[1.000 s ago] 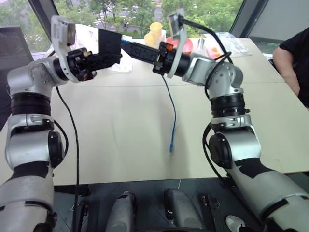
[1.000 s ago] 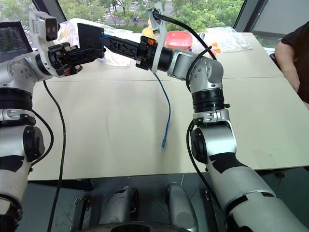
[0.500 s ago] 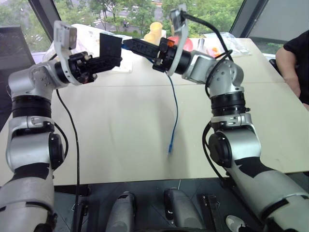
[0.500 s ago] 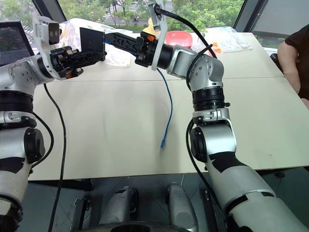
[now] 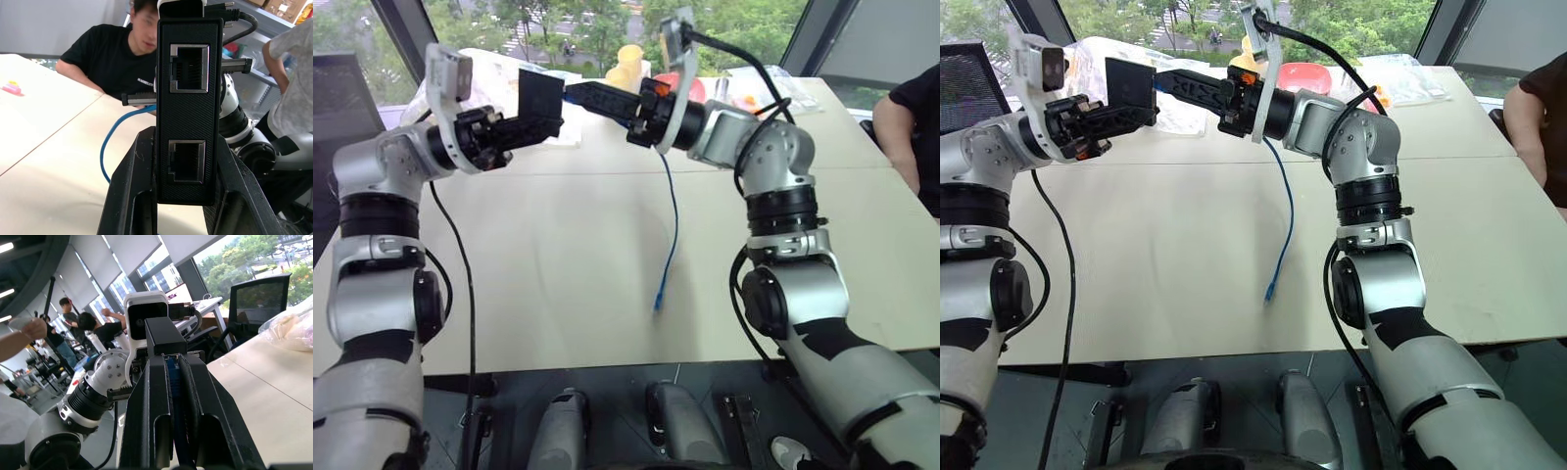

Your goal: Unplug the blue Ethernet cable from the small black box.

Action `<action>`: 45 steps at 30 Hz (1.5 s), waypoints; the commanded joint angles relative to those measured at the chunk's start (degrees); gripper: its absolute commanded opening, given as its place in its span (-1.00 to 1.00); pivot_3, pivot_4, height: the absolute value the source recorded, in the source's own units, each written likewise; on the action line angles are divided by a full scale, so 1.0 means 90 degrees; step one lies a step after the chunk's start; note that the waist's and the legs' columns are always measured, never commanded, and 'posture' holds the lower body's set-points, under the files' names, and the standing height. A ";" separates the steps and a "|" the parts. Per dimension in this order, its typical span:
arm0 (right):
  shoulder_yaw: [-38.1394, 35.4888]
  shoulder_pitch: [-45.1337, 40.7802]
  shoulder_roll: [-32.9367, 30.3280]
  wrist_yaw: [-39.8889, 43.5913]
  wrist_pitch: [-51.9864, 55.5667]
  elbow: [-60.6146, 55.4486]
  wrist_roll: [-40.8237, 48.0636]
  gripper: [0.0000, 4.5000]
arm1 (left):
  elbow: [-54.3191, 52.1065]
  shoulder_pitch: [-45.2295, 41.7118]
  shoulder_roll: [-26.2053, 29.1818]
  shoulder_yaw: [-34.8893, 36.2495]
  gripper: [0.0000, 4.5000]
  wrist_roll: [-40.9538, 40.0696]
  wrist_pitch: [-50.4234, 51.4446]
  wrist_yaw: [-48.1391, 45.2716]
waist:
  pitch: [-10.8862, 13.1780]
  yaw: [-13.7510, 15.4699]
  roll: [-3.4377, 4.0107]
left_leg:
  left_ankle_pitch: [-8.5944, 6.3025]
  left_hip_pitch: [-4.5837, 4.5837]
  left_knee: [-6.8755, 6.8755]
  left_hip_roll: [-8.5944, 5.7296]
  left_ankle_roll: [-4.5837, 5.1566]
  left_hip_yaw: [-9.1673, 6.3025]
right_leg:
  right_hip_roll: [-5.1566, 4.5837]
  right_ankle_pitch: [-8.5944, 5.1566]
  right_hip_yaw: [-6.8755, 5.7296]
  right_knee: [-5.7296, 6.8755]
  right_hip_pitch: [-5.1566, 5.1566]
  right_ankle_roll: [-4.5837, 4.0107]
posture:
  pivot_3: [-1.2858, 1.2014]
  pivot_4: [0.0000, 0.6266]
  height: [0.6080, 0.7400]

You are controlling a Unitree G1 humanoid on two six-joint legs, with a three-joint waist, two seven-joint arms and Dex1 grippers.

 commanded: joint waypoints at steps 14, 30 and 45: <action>-0.0126 0.0068 -0.0049 -0.0275 -0.0148 0.0071 0.0035 -0.28 | -0.0175 -0.0242 0.0170 0.0321 -0.76 -0.0262 -0.0040 0.0080 | 0.0000 -0.0002 0.0000 | 0.0000 0.0000 0.0000 0.0000 0.0000 0.0000 | 0.0002 0.0000 0.0000 0.0001 -0.0001 0.0000 | 0.03 -0.52 1.00; -0.0126 0.0304 -0.0184 0.0211 0.0186 -0.0396 0.0422 -0.10 | 0.0012 -0.0198 0.0222 0.0131 -0.76 -0.0382 -0.0421 0.0049 | 0.0000 0.0000 0.0000 | 0.0000 0.0000 0.0000 0.0000 0.0000 0.0000 | 0.0001 0.0000 0.0001 0.0000 0.0000 0.0000 | 0.03 -0.52 1.00; -0.0439 -0.0080 0.0090 -0.0429 -0.0162 0.0224 0.0313 0.98 | -0.0209 -0.0098 0.0131 0.0216 -0.76 -0.0268 -0.0076 0.0074 | 0.0000 -0.0009 0.0000 | 0.0000 0.0001 0.0002 0.0000 0.0000 0.0001 | 0.0002 0.0000 0.0001 0.0002 -0.0001 0.0000 | 0.03 -0.52 1.00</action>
